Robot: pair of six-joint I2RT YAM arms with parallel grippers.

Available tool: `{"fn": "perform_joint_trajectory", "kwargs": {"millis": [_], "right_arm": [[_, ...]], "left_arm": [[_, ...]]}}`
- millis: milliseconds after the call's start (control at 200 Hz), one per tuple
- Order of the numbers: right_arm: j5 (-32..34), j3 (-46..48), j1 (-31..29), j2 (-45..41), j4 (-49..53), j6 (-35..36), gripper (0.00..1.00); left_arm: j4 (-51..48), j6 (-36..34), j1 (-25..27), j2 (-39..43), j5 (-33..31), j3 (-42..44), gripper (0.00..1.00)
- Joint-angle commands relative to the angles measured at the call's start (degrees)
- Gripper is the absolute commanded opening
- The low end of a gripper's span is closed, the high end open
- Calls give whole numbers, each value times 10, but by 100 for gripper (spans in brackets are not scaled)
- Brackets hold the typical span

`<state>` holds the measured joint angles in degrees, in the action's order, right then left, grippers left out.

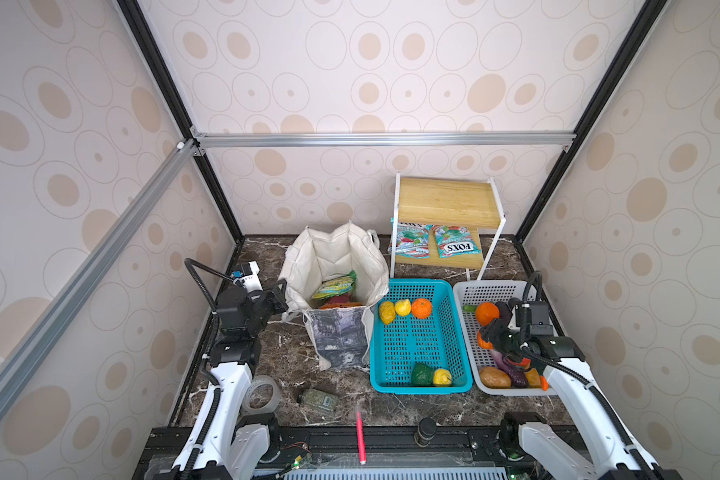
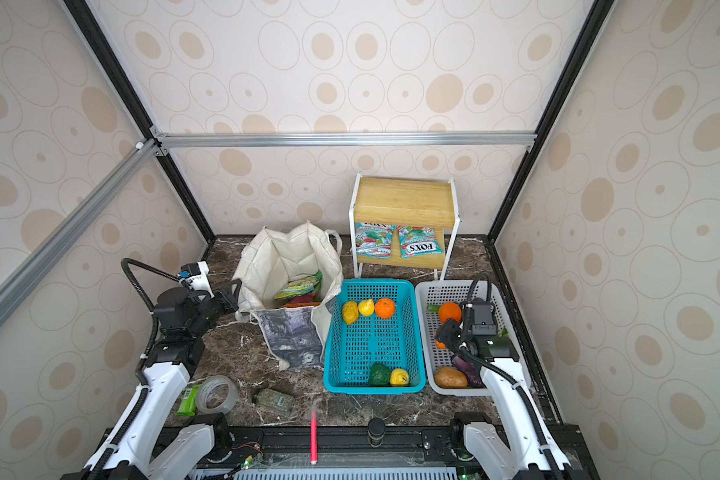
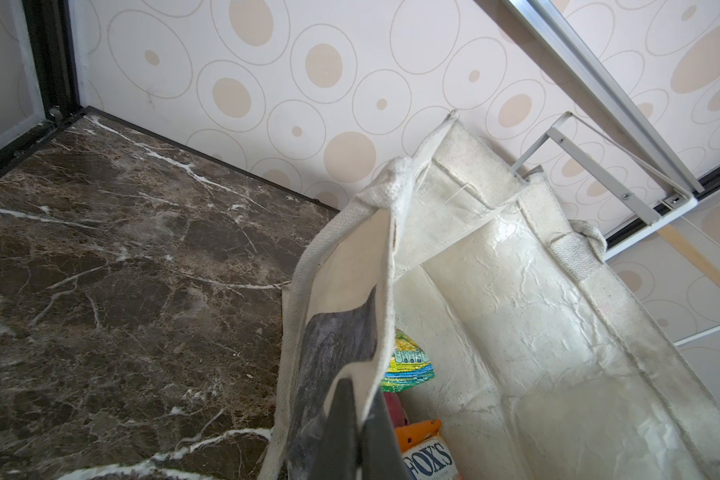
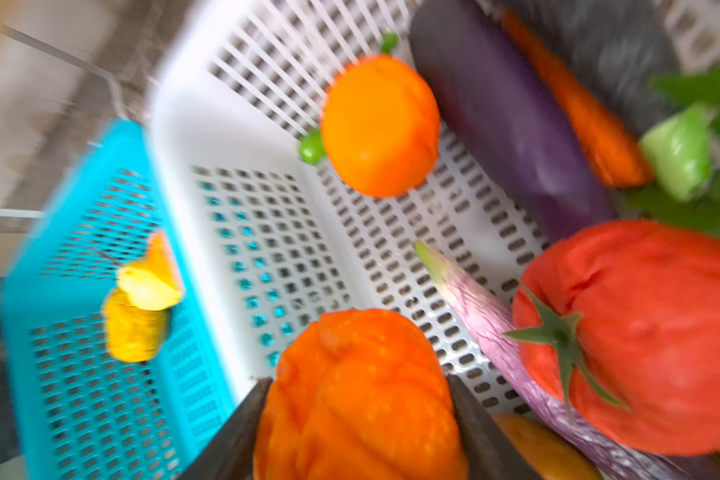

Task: Place the food into the grocery bag and tie it
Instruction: 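Close the right gripper on the orange pepper and lift it, then carry the orange pepper with the right gripper over the teal basket into the tote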

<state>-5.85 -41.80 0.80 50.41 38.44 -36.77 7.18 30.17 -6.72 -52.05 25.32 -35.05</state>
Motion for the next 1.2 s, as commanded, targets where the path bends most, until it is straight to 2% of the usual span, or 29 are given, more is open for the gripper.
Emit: {"fn": "perform_joint_trajectory", "kwargs": {"millis": [0,105,160,395,485,570,740,865,1020,1045,1195], "right_arm": [[-27,-41,2,-9,30,-4,56],[-94,-87,-1,12,17,-46,55],[-104,-112,-16,27,10,-62,55],[-23,-243,-164,83,-3,-85,55],[22,-302,-256,116,-7,-82,54],[59,-359,-327,163,-17,-73,54],[78,-500,-434,295,-21,-40,54],[-4,-596,-471,397,-52,-35,54],[6,-721,-500,529,-18,-12,54],[9,-738,-502,550,-11,-8,54],[52,-859,-510,691,61,12,55]], "left_arm": [[20,3,-4,10,13,-2,0],[23,8,-3,6,13,-2,0],[21,6,-3,7,13,-1,0],[20,5,-3,7,12,-2,0],[21,6,-3,4,11,-2,0],[17,3,-4,3,13,-3,0],[16,0,-3,1,12,-4,0],[13,-3,-3,-2,12,-4,0],[20,1,-4,-6,13,-3,0],[22,3,-4,-7,29,-3,0],[22,2,-4,-7,32,-2,0]]}}
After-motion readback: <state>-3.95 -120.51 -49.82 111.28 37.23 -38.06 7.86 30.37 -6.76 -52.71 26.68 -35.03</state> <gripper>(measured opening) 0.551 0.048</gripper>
